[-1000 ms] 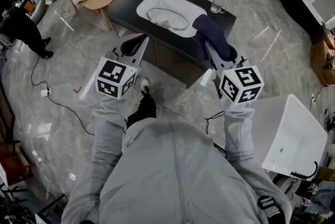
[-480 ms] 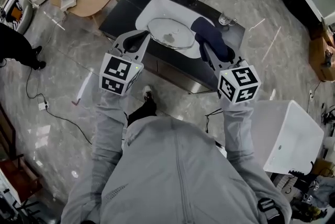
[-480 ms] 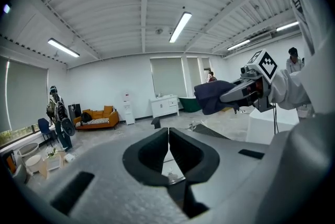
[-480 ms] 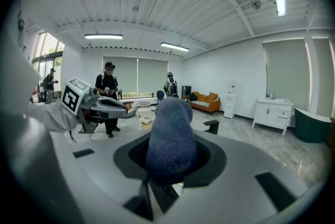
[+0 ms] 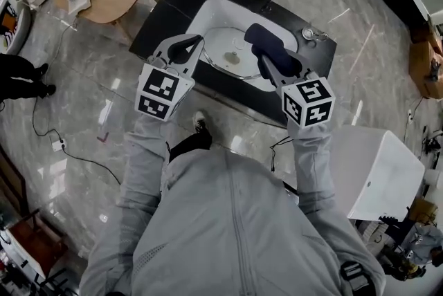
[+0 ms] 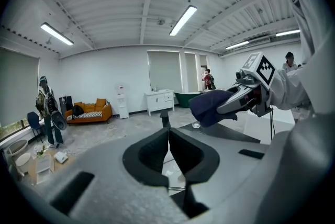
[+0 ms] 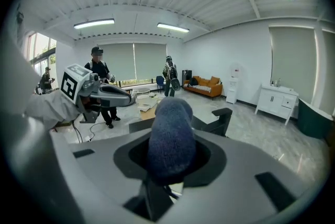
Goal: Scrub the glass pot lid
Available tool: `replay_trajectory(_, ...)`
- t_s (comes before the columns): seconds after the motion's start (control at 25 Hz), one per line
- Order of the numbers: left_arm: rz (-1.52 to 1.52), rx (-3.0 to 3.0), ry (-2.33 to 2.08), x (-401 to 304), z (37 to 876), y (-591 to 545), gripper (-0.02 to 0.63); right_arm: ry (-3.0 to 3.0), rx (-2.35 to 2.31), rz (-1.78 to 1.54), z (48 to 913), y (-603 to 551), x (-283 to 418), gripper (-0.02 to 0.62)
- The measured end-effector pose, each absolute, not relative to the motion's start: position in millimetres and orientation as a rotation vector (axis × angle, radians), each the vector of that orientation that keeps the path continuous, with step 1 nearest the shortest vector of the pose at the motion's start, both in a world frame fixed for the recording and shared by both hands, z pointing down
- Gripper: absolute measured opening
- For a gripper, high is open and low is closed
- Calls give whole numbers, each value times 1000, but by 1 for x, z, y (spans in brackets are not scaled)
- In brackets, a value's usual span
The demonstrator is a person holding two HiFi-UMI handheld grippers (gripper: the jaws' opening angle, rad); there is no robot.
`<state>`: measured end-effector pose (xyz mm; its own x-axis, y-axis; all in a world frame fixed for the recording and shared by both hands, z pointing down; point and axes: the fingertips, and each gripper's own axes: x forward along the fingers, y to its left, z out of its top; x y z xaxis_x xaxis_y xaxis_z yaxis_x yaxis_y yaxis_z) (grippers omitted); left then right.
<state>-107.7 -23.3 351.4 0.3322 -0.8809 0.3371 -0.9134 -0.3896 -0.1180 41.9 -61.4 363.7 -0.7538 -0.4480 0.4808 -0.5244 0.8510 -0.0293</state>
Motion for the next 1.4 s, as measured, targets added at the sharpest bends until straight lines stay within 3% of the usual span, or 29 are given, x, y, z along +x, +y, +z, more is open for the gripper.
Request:
replay_trajectory(0.56, 529, 2406, -1483, -126, 443, -77, 29, -2288, 673, 285, 486, -112, 5, 124)
replay_trajectory(1.04, 578, 2181, -1527, -125, 525, -114, 29, -2101, 681, 529, 621, -173, 32, 123)
replay_trajectory(1.4, 593, 2122, -1486, -112, 554, -125, 29, -1857, 634, 529, 704, -192, 63, 123)
